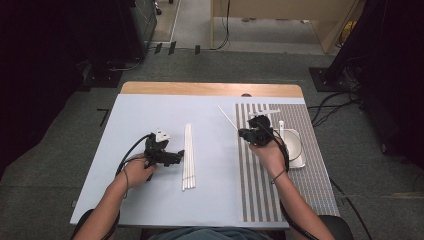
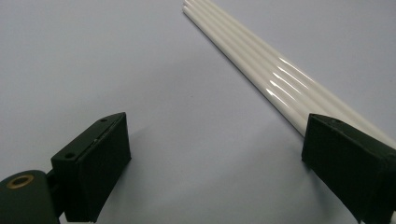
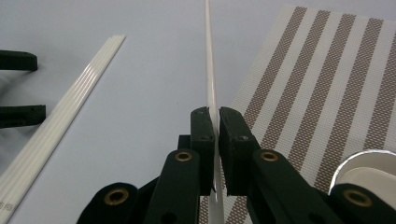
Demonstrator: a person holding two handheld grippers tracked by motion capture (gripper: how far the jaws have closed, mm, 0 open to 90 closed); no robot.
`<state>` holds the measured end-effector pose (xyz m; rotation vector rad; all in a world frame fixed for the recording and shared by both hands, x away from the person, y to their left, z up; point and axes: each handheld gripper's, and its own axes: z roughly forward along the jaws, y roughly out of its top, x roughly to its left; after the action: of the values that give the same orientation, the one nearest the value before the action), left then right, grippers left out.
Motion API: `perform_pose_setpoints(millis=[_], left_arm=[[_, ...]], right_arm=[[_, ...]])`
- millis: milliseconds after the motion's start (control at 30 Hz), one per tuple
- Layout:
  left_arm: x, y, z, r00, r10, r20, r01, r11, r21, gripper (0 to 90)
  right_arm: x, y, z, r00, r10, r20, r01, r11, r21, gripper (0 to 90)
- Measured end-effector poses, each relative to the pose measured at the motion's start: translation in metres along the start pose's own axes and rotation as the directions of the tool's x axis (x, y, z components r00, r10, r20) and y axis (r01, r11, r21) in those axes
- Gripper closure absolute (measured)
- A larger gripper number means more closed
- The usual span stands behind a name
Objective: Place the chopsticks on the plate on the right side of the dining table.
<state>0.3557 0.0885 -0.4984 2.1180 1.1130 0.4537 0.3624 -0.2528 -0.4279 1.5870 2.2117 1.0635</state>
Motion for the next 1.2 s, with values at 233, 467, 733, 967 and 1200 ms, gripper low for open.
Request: perform_pose_setpoints(millis=[233,467,733,967,1200], left_arm=[[0.000,0.000,0.000,1.0000,0.000,0.001,0.000,1.0000,0.001,7.8],[0.000,0.000,0.000,1.0000,0.000,0.000,0.000,1.0000,0.001,7.8],[0.000,0.000,0.000,1.0000,0.000,0.001,0.000,1.0000,0.001,7.9],[0.000,0.000,0.000,1.0000,0.000,0.001,0.000,1.0000,0.001,7.9],[0.000,0.000,0.000,1.0000,0.000,0.001,0.000,1.0000,0.001,7.8]], right_arm=[[-0.009,0.002,-0.007,0.9998,0.020,-0.002,-0.020,1.000,-0.005,85.2],[-0.018,0.004,-0.014,0.9991,0.042,0.001,-0.042,0.999,-0.007,85.2],[-0.024,0.005,-0.022,0.9988,0.048,0.008,-0.048,0.999,-0.002,85.2],[-0.029,0.005,-0.027,0.9988,0.039,0.030,-0.039,0.999,0.000,85.2],[-0.037,0.004,-0.032,0.9979,0.060,0.026,-0.060,0.998,-0.008,85.2]])
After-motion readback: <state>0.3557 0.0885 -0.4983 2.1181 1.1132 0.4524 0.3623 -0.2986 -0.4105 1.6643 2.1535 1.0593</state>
